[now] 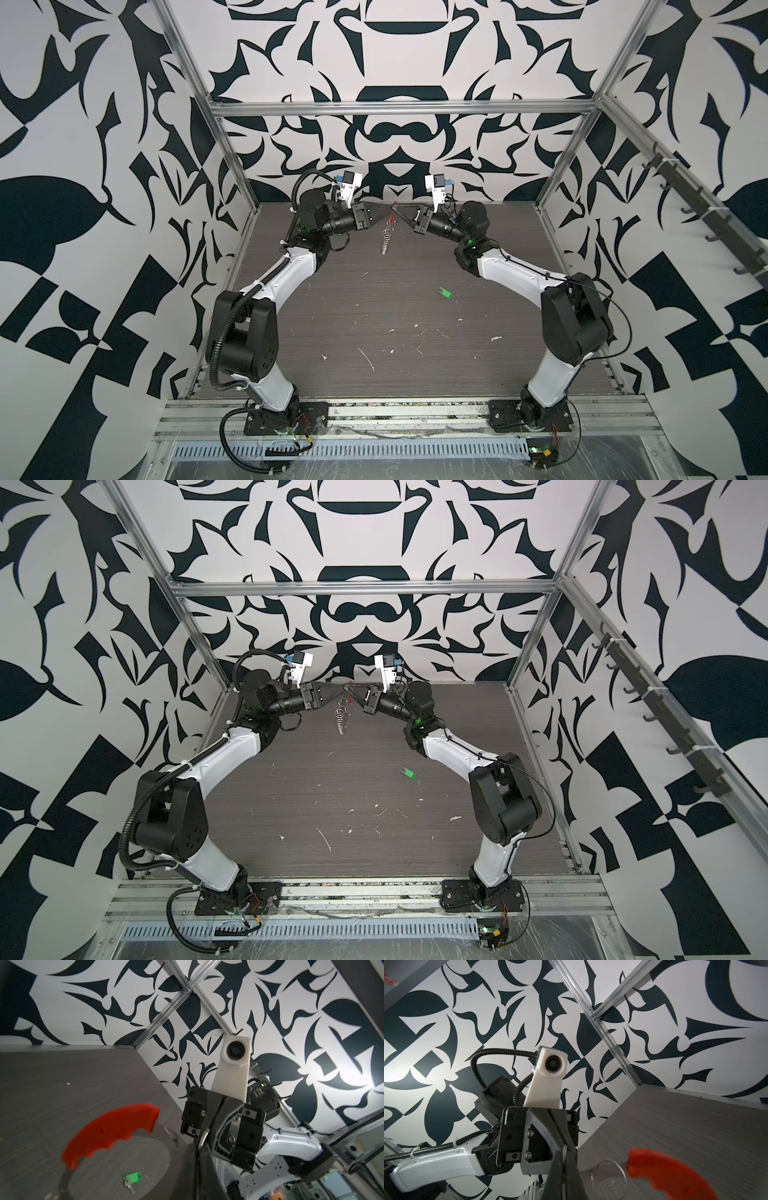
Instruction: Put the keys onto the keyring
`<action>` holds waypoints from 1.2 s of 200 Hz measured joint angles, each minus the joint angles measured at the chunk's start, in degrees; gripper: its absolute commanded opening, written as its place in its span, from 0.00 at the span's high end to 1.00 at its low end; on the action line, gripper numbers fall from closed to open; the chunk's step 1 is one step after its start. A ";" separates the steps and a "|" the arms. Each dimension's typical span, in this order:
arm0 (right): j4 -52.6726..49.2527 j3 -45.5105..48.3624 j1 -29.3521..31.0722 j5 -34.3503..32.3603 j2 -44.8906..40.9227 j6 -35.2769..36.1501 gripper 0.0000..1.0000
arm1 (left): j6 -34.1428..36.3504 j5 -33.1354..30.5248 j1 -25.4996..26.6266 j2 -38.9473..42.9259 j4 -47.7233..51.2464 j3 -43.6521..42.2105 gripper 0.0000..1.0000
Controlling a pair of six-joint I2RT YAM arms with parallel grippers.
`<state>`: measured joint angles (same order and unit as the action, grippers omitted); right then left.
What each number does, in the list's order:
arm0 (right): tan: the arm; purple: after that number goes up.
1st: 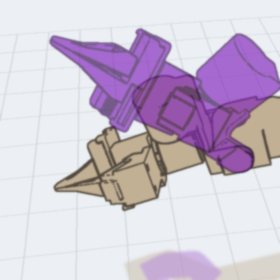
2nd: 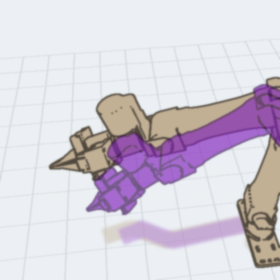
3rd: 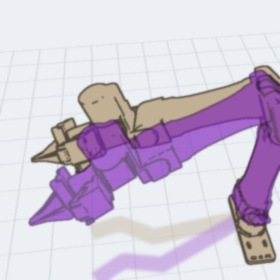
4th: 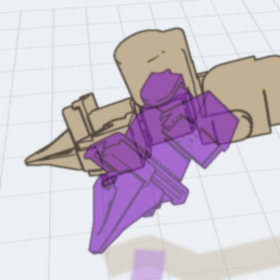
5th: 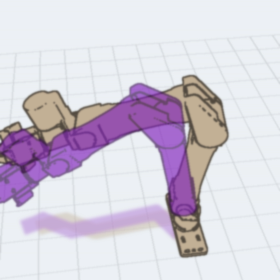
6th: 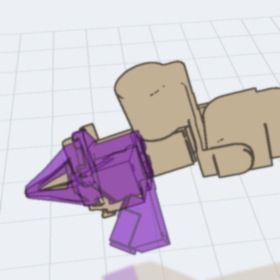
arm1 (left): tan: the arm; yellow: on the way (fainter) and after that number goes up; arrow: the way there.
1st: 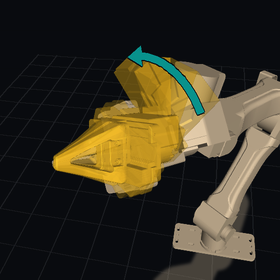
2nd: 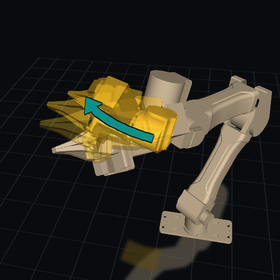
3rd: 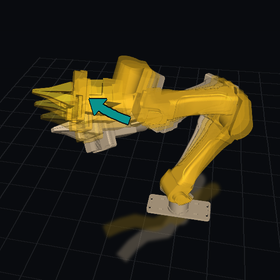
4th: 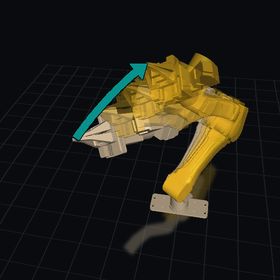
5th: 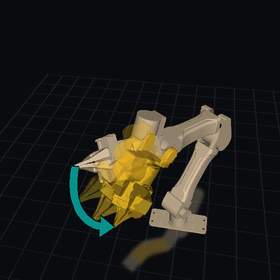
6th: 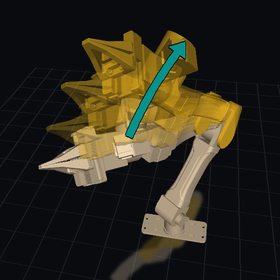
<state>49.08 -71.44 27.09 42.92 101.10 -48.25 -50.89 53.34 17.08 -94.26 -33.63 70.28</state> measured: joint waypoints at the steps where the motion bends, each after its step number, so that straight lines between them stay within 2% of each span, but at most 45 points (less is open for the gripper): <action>1: 0.00 0.00 0.00 0.00 0.00 0.00 1.00 | -0.22 0.00 0.00 0.00 -0.04 0.00 1.00; 40: -2.29 0.00 -0.02 -0.72 -0.57 1.70 1.00 | 1.36 -1.81 0.33 0.28 -0.15 -0.92 1.00; 61: -5.95 1.42 0.00 -1.40 -2.03 4.02 0.83 | 6.34 -5.90 1.44 2.60 0.52 -4.28 1.00; 74: -8.24 3.19 -0.15 -1.60 -3.82 5.86 0.67 | 10.82 -8.79 2.49 4.44 1.14 -6.67 1.00; 89: -10.32 5.60 -0.81 -1.64 -6.45 7.56 0.60 | 16.11 -11.23 3.74 6.19 1.07 -9.33 1.00; 143: -15.72 14.27 -5.49 -1.86 -16.79 10.60 0.60 | 30.40 -14.05 6.78 7.30 0.22 -13.77 1.00; 187: -23.08 18.80 -8.63 -4.09 -22.21 13.99 0.60 | 46.80 -16.61 10.97 9.33 -5.27 -21.90 1.00; 209: -28.02 19.80 -8.68 -5.22 -23.41 16.63 0.61 | 50.49 -16.74 11.74 9.33 -8.48 -23.47 1.00; 240: -32.20 20.96 -8.68 -6.14 -23.67 18.80 0.62 | 51.17 -16.94 11.43 9.20 -14.29 -23.93 1.00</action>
<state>16.88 -50.48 18.41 36.77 77.43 -29.45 0.27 36.40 28.51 -85.06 -47.92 46.35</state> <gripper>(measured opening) 0.388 0.042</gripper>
